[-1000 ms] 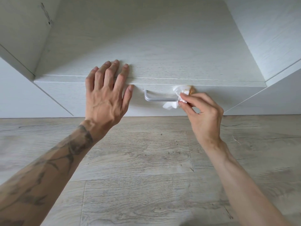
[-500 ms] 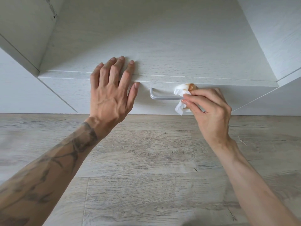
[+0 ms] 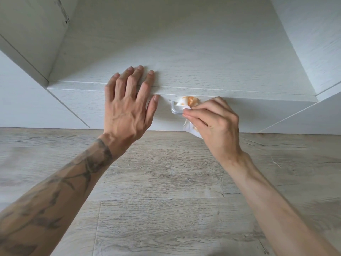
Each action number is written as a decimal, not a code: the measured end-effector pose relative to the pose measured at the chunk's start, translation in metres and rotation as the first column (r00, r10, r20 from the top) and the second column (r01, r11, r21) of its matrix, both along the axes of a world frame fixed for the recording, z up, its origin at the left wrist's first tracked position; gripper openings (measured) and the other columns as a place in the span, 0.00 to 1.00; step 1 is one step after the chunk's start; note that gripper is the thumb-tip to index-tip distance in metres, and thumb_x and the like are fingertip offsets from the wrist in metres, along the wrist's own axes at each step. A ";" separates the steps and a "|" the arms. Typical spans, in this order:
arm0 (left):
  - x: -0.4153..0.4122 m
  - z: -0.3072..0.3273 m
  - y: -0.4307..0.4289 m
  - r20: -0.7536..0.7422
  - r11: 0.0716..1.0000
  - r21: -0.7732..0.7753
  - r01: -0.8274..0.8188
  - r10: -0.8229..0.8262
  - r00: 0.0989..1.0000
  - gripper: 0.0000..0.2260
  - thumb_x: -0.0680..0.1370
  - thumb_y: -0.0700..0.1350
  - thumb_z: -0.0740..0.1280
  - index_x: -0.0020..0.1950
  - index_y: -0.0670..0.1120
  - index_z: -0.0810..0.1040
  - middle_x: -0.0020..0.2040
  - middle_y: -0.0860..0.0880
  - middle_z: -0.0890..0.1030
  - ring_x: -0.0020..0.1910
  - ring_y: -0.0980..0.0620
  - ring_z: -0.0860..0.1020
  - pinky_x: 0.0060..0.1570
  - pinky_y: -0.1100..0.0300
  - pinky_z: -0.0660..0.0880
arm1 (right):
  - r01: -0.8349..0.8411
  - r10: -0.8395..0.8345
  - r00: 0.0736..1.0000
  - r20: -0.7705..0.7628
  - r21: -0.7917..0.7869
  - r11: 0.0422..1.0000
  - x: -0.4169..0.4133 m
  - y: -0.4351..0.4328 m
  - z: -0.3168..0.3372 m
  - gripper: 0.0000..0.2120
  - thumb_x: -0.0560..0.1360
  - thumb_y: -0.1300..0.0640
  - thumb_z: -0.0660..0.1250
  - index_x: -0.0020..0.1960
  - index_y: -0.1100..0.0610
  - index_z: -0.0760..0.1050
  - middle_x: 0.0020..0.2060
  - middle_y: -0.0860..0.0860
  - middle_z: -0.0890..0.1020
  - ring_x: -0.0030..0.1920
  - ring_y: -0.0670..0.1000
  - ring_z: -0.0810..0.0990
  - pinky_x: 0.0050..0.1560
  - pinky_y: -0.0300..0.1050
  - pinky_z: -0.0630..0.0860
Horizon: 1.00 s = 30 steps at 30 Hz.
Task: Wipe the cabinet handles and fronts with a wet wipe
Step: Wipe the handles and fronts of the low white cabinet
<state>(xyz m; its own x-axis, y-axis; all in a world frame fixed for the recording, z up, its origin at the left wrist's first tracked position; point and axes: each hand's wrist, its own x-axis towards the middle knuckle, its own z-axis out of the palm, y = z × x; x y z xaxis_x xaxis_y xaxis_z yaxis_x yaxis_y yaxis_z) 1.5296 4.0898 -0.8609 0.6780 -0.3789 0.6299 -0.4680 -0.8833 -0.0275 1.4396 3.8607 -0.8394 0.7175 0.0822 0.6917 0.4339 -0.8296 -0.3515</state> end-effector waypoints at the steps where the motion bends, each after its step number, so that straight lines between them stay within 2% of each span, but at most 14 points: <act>1: 0.000 0.000 0.000 0.004 1.000 0.000 -0.004 0.004 1.000 0.25 0.89 0.57 0.53 0.81 0.44 0.68 0.76 0.39 0.72 0.76 0.40 0.67 0.75 0.44 0.57 | -0.022 0.022 1.000 -0.002 -0.003 1.000 0.003 0.005 0.001 0.05 0.75 0.62 0.79 0.50 0.61 0.89 0.44 0.53 0.87 0.44 0.56 0.83 0.47 0.49 0.80; 6: -0.001 -0.001 0.001 0.004 1.000 0.007 -0.009 0.009 1.000 0.24 0.89 0.57 0.53 0.80 0.44 0.67 0.76 0.40 0.71 0.75 0.40 0.68 0.75 0.44 0.58 | -0.052 0.052 0.999 0.003 0.038 0.998 0.016 0.027 0.000 0.04 0.76 0.61 0.79 0.49 0.61 0.88 0.44 0.53 0.86 0.45 0.55 0.82 0.50 0.49 0.79; 10: -0.001 0.000 0.001 -0.005 1.000 0.003 -0.003 0.003 1.000 0.24 0.90 0.57 0.53 0.81 0.45 0.67 0.76 0.40 0.71 0.75 0.40 0.68 0.75 0.44 0.58 | -0.039 0.038 0.999 -0.013 -0.037 0.999 0.009 0.013 -0.006 0.08 0.78 0.60 0.77 0.56 0.60 0.87 0.47 0.50 0.87 0.48 0.55 0.79 0.53 0.48 0.79; 18: -0.003 0.005 0.001 -0.063 1.000 0.003 -0.004 0.004 0.998 0.25 0.89 0.58 0.51 0.81 0.45 0.66 0.77 0.40 0.70 0.76 0.40 0.67 0.76 0.44 0.57 | -0.046 0.045 0.999 -0.016 -0.054 0.998 0.005 -0.001 -0.001 0.07 0.76 0.63 0.77 0.54 0.61 0.87 0.47 0.51 0.87 0.50 0.53 0.74 0.55 0.42 0.74; 21: -0.004 0.008 0.002 -0.083 1.000 0.017 -0.003 0.004 0.997 0.25 0.89 0.58 0.51 0.81 0.45 0.66 0.77 0.40 0.70 0.76 0.40 0.67 0.76 0.44 0.57 | -0.005 0.003 1.000 -0.021 -0.107 0.994 -0.002 -0.025 0.001 0.09 0.75 0.61 0.78 0.55 0.61 0.87 0.48 0.51 0.88 0.50 0.52 0.74 0.55 0.39 0.72; 25: -0.009 0.016 0.001 -0.130 0.999 0.035 -0.002 0.007 0.991 0.25 0.89 0.57 0.51 0.82 0.45 0.65 0.78 0.40 0.69 0.77 0.39 0.66 0.77 0.43 0.57 | 0.029 -0.033 0.999 -0.022 -0.150 0.988 -0.012 -0.049 0.003 0.08 0.76 0.61 0.77 0.55 0.60 0.87 0.50 0.50 0.88 0.50 0.54 0.75 0.53 0.41 0.73; 27: -0.013 0.022 0.002 -0.166 0.999 0.038 0.004 0.002 0.986 0.25 0.90 0.56 0.51 0.83 0.44 0.64 0.79 0.40 0.68 0.78 0.39 0.65 0.78 0.43 0.57 | 0.045 -0.047 0.999 -0.009 -0.143 0.989 -0.016 -0.052 0.005 0.07 0.78 0.63 0.76 0.55 0.60 0.87 0.51 0.49 0.88 0.50 0.54 0.75 0.54 0.40 0.73; 30: -0.020 0.034 0.006 -0.234 0.998 0.053 0.040 -0.027 0.972 0.25 0.90 0.54 0.53 0.85 0.43 0.63 0.81 0.39 0.67 0.81 0.39 0.64 0.82 0.42 0.57 | 0.154 -0.155 0.988 -0.009 -0.075 0.985 -0.023 -0.063 0.010 0.08 0.76 0.67 0.76 0.55 0.62 0.87 0.50 0.52 0.88 0.49 0.56 0.77 0.54 0.42 0.74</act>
<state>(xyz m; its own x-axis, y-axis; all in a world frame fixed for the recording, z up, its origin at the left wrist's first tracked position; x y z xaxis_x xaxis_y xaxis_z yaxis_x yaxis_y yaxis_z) 1.5094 4.0955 -0.8273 0.7898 -0.4348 0.4327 -0.4968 -0.8671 0.0355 1.4162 3.7975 -0.8298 0.7357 0.0197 0.6770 0.2934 -0.9102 -0.2924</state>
